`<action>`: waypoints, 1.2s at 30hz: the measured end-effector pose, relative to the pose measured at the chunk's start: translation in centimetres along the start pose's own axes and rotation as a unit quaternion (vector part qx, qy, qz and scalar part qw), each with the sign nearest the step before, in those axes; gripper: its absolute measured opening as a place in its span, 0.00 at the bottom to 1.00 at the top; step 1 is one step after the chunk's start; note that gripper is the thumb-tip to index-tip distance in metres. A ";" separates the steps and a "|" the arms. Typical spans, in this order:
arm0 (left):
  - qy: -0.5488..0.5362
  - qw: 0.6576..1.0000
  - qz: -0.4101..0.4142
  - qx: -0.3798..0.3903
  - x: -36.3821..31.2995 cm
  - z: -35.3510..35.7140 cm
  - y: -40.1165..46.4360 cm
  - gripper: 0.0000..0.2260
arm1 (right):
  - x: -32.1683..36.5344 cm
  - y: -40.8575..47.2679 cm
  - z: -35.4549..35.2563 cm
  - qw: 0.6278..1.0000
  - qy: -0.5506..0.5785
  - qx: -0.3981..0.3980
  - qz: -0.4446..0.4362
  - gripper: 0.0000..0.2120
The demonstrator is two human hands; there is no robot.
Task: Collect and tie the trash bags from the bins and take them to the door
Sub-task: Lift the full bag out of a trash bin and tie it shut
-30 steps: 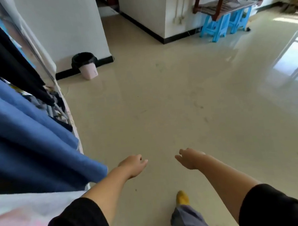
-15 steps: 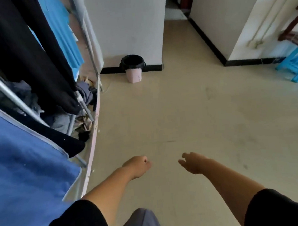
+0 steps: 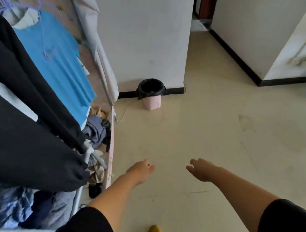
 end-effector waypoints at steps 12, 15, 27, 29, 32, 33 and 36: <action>-0.013 1.000 -0.016 0.005 -6.0 -12.6 20.9 0.20 | -3.2 21.3 -15.8 0.999 -0.023 0.001 -0.028 0.25; -0.020 0.999 -0.036 -0.004 -8.5 -15.2 26.3 0.20 | -5.7 26.7 -20.1 0.999 -0.043 0.007 -0.032 0.25; -0.069 0.995 -0.069 0.003 -13.3 -25.2 43.3 0.22 | -9.6 45.8 -33.1 0.997 -0.058 0.033 -0.045 0.24; -0.074 0.995 -0.069 0.005 -12.7 -27.3 46.7 0.22 | -8.8 49.4 -34.7 0.997 -0.048 0.036 -0.043 0.24; -0.081 0.994 -0.074 0.018 -11.9 -30.6 51.7 0.23 | -7.6 54.5 -36.5 0.998 -0.023 0.048 -0.032 0.24; -0.084 0.993 -0.074 0.024 -11.6 -31.5 53.4 0.23 | -7.3 56.1 -36.9 0.998 -0.012 0.054 -0.030 0.24; -0.111 0.989 -0.091 0.027 -10.8 -33.7 58.4 0.23 | -6.4 61.2 -37.1 0.997 0.020 0.072 -0.026 0.23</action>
Point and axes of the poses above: each hand's wrist, its own y-axis towards the middle knuckle, its own z-axis out of the palm, x = y × z, the point moved 7 cm from there along y, towards the middle knuckle, and after that the axes turned 12 degrees about -y, right-handed, at the moved point
